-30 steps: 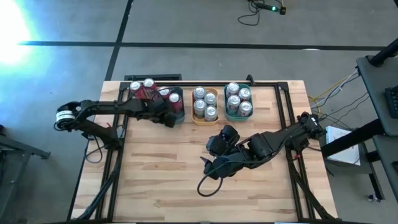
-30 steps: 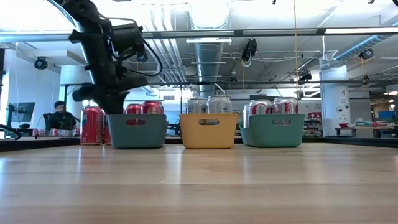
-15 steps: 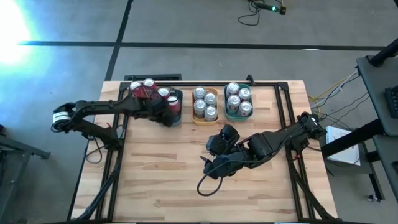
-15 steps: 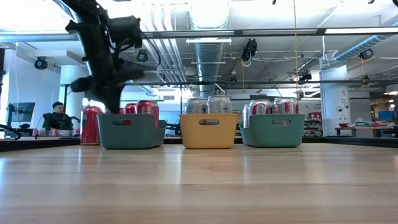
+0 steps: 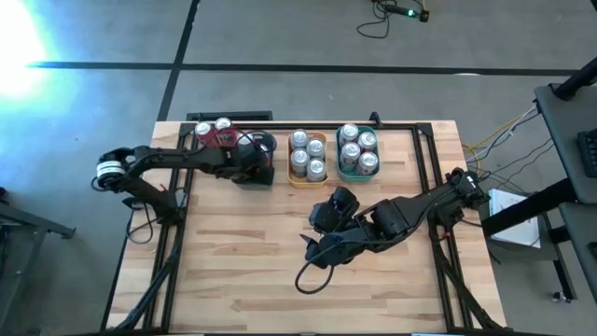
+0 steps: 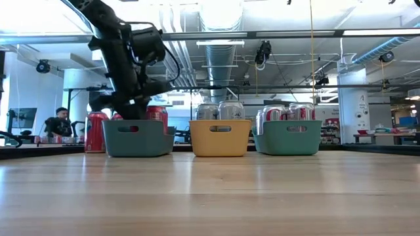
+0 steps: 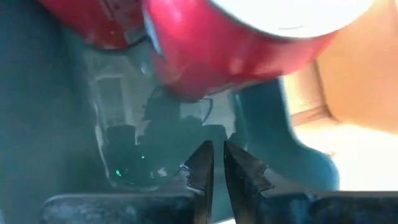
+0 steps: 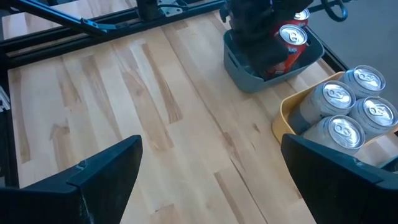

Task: Sort soda cans
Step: Adjust the orange soda can

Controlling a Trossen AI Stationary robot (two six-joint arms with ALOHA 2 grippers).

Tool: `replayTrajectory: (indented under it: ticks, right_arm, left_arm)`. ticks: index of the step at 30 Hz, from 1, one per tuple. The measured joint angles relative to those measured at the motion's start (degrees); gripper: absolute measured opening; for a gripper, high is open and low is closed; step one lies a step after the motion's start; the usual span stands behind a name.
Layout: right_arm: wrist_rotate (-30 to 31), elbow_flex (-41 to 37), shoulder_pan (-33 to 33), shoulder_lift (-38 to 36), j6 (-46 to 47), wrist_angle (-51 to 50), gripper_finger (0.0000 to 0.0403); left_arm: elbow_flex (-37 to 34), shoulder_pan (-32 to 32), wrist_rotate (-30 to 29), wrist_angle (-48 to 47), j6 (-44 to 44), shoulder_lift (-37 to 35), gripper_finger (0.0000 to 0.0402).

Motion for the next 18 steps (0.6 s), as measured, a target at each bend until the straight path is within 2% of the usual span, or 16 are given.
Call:
replayTrajectory:
  ticks: [8, 18]
  right_arm:
    - [0.00, 0.00, 0.04, 0.00, 0.35, 0.02, 0.0380]
    - [0.00, 0.00, 0.02, 0.00, 0.53, 0.04, 0.0380]
  left_arm:
    - [0.70, 2.00, -0.90, 1.61, -0.08, -1.27, 0.0021]
    - [0.46, 3.93, 1.01, 7.41, -0.06, 1.23, 0.0021]
